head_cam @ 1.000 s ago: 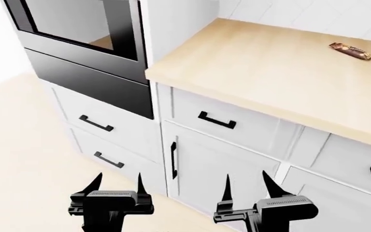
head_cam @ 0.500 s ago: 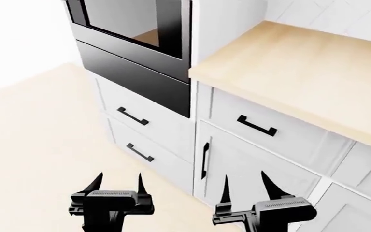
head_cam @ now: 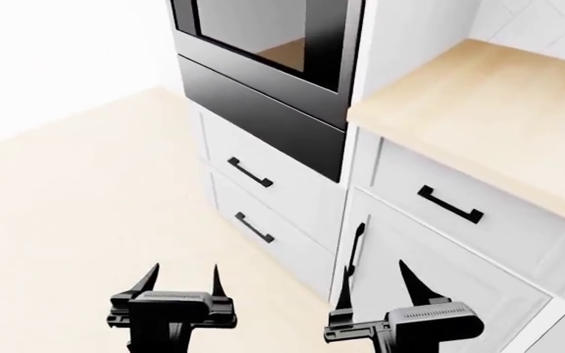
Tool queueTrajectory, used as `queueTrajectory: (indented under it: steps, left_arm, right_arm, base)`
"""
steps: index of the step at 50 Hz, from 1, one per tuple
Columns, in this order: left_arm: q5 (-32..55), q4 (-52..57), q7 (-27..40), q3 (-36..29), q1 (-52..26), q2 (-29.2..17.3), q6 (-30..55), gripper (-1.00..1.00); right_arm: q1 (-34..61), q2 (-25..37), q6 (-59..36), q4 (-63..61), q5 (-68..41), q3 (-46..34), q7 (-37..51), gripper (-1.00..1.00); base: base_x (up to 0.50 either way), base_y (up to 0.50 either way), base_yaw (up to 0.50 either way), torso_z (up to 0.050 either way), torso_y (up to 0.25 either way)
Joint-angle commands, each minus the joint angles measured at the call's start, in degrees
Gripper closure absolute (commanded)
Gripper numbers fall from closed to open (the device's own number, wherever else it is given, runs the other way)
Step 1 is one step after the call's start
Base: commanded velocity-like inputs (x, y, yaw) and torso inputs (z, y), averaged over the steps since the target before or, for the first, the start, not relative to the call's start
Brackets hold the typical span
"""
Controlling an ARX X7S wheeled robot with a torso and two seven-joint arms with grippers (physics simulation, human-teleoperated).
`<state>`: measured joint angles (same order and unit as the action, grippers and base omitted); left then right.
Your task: Open the oven door
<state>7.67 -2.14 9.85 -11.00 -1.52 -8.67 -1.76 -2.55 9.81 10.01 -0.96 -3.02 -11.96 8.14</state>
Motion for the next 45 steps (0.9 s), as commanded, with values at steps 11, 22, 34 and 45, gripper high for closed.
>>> queueTrajectory:
  steps: [11,22,34,45]
  left_arm:
    - [-0.67,0.56,-0.36,-2.03,0.32,-1.13,-2.66,-1.00]
    - [-0.80,0.75,0.10,-2.59,0.49,-1.45,-2.93,-1.00]
    - [-3.81,8.61,2.50,-3.76,1.05,-3.33,3.43,-1.00]
    - [-16.88,49.73,1.11,-9.60,-11.61,-7.65,41.41,-1.00]
  right_arm:
    - [-0.53,1.06,0.85,-0.65,-0.60,-0.93,0.52,-1.00]
    - [-0.95,1.71,1.15,-1.23,-1.17,-1.50,0.47,-1.00]
    - [-1.39,3.17,-2.71,-8.02,-4.78,-0.54,0.49,-1.00]
    - [2.32,9.88,-18.89,-43.94,-20.78,14.50,9.03,-1.00]
  base:
    - [0.00,0.00,0.00,0.050,0.000]
    - [0.00,0.00,0.00,0.050,0.000]
    - [0.00,0.00,0.00,0.036,0.000]
    - [0.00,0.00,0.00,0.000,0.000]
